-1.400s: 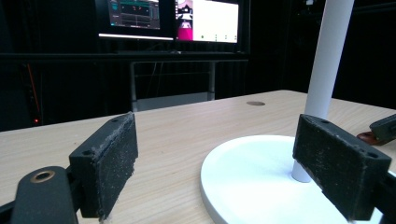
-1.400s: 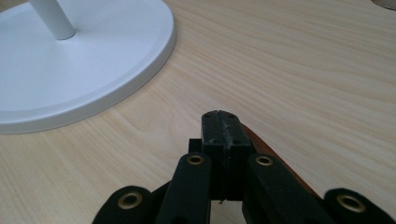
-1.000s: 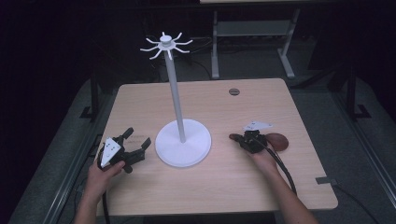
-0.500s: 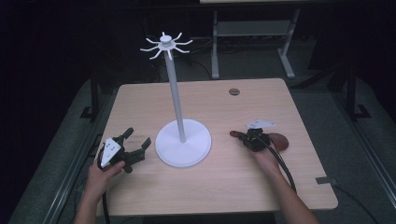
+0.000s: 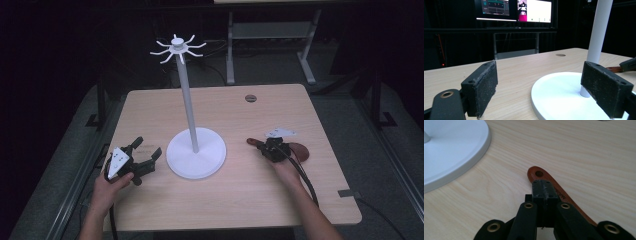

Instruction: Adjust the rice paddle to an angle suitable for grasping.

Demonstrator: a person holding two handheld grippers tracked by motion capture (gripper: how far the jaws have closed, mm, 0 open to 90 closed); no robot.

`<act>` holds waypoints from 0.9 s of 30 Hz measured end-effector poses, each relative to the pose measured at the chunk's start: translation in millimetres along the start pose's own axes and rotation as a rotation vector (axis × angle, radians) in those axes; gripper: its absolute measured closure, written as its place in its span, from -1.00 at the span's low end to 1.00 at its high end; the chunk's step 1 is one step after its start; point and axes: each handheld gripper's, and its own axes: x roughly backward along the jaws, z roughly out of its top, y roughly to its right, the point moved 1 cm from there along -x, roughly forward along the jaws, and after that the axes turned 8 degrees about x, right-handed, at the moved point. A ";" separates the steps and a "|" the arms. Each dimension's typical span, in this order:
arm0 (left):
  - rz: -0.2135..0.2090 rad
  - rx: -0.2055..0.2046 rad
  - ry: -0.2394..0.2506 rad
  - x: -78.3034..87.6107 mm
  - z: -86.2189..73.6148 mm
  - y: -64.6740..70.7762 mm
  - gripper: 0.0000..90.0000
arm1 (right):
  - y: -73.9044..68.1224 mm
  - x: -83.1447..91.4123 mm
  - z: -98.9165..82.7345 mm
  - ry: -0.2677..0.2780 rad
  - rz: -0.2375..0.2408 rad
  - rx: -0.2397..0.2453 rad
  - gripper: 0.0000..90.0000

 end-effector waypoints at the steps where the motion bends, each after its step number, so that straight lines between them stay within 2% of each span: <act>1: 0.000 -0.001 -0.001 0.0 0.0 -0.1 -0.70 | 1.0 2.4 1.9 0.004 0.012 -0.001 1.00; 6: -0.001 -0.004 -0.004 0.0 0.0 0.0 -0.70 | 11.4 18.6 9.7 0.002 0.046 -0.003 0.99; 9: -0.001 -0.004 -0.004 0.0 0.0 0.0 -0.70 | 19.1 25.6 10.3 0.003 0.041 -0.008 0.98; 12: -0.002 -0.003 -0.004 -0.1 0.0 0.1 -0.70 | 38.7 38.4 7.3 -0.011 0.010 -0.010 0.99; 13: -0.002 -0.003 -0.004 -0.1 0.0 0.1 -0.70 | 38.7 38.4 7.3 -0.011 0.010 -0.010 0.99; 14: -0.001 -0.003 -0.005 -0.1 0.0 0.2 -0.70 | 48.3 44.7 5.3 -0.008 -0.009 -0.015 0.99; 17: -0.001 -0.002 -0.004 -0.1 0.0 0.2 -0.70 | 63.1 52.7 1.1 -0.004 -0.047 -0.025 0.99; 19: -0.002 -0.002 -0.003 -0.1 -0.1 0.2 -0.70 | 68.0 55.0 -0.7 -0.005 -0.058 -0.035 1.00; 20: -0.002 -0.003 -0.003 -0.1 0.0 0.1 -0.70 | 79.7 58.8 -6.1 -0.013 -0.089 -0.047 1.00; 23: -0.002 -0.002 -0.002 -0.2 0.0 0.1 -0.70 | 92.8 61.3 -13.9 -0.025 -0.122 -0.071 1.00; 25: -0.002 -0.003 -0.002 -0.2 0.0 0.0 -0.70 | 97.1 61.7 -17.3 -0.027 -0.122 -0.088 1.00; 27: -0.002 -0.002 -0.002 -0.2 0.0 0.1 -0.70 | 107.6 61.5 -26.4 -0.040 -0.141 -0.114 1.00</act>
